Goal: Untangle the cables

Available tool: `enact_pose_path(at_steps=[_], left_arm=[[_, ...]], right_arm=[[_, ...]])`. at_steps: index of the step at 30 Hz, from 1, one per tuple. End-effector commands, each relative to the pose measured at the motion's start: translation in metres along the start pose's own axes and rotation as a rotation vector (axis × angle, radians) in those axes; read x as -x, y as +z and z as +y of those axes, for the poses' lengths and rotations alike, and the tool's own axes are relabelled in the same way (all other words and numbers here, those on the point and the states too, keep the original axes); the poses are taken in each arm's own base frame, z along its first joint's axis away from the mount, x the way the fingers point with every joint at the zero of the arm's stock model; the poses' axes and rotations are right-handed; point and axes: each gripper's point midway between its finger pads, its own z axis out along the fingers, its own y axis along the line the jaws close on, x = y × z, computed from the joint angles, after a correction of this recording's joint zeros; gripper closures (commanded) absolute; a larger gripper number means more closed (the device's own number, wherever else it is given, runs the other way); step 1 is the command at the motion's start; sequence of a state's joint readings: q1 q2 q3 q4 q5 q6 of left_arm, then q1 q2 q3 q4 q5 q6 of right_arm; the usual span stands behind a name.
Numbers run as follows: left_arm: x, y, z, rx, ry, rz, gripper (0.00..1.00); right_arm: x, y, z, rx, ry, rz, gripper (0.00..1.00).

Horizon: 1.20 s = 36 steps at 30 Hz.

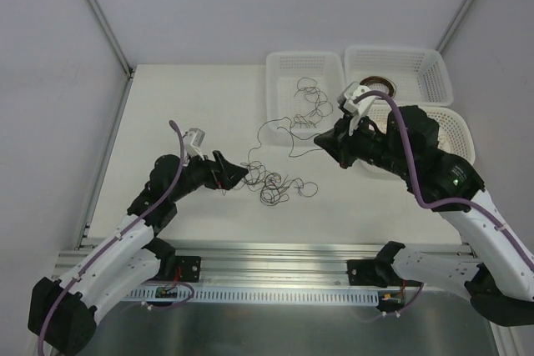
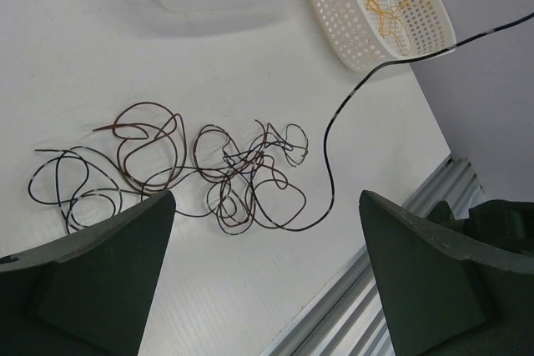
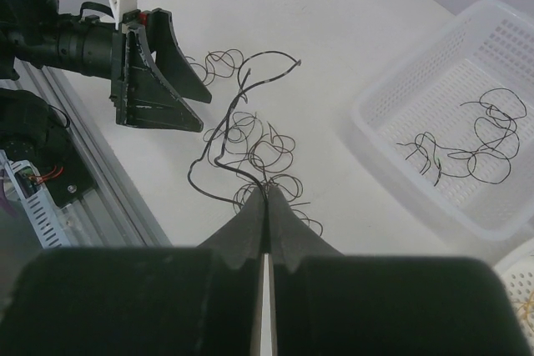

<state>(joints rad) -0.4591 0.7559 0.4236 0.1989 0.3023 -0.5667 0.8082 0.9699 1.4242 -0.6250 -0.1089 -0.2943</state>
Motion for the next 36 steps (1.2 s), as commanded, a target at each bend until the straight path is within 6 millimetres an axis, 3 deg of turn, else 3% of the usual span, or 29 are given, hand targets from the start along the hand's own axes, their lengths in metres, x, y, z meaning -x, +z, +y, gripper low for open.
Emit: enact_pose_path(at_steps=[1,10,14,17,18,20,21,22,29,33,34,36], left_arm=[[0.008,-0.004,-0.014,-0.064,0.012,-0.049,0.06],[-0.008,0.023,-0.025,-0.121,-0.02,0.056,0.12],[-0.013,0.039,-0.028,-0.101,-0.026,0.079,0.26],[-0.01,0.043,-0.029,-0.09,-0.033,0.076,0.54],[-0.009,0.043,-0.028,-0.079,-0.029,0.075,0.75],[0.008,0.039,-0.036,-0.081,0.0,0.041,0.89],[0.007,0.034,-0.034,-0.053,0.003,0.062,1.0],[0.023,0.031,-0.042,-0.05,0.023,0.029,1.0],[0.078,-0.004,-0.068,0.03,0.087,-0.011,1.0],[0.108,-0.021,-0.087,0.05,0.1,-0.035,1.0],[0.124,-0.025,-0.098,0.036,0.104,-0.062,1.0],[0.131,-0.029,-0.104,0.043,0.104,-0.056,1.0]], right_arm=[[0.011,0.005,0.001,0.006,0.016,-0.046,0.99],[0.009,0.013,0.007,0.039,0.043,-0.049,0.99],[0.005,0.018,0.008,0.047,0.055,-0.047,0.99],[-0.003,0.023,0.007,0.041,0.058,-0.029,0.99],[-0.006,0.025,0.003,0.022,0.057,-0.023,1.0],[-0.019,0.031,-0.002,-0.004,0.06,-0.001,0.99],[-0.024,0.033,-0.007,-0.035,0.06,0.011,0.99],[-0.036,0.037,-0.011,-0.054,0.062,0.038,0.99],[-0.091,0.066,-0.041,-0.193,0.104,0.208,0.98],[-0.113,0.081,-0.048,-0.217,0.125,0.265,0.92],[-0.119,0.087,-0.049,-0.22,0.126,0.286,0.92],[-0.129,0.091,-0.053,-0.233,0.136,0.313,0.88]])
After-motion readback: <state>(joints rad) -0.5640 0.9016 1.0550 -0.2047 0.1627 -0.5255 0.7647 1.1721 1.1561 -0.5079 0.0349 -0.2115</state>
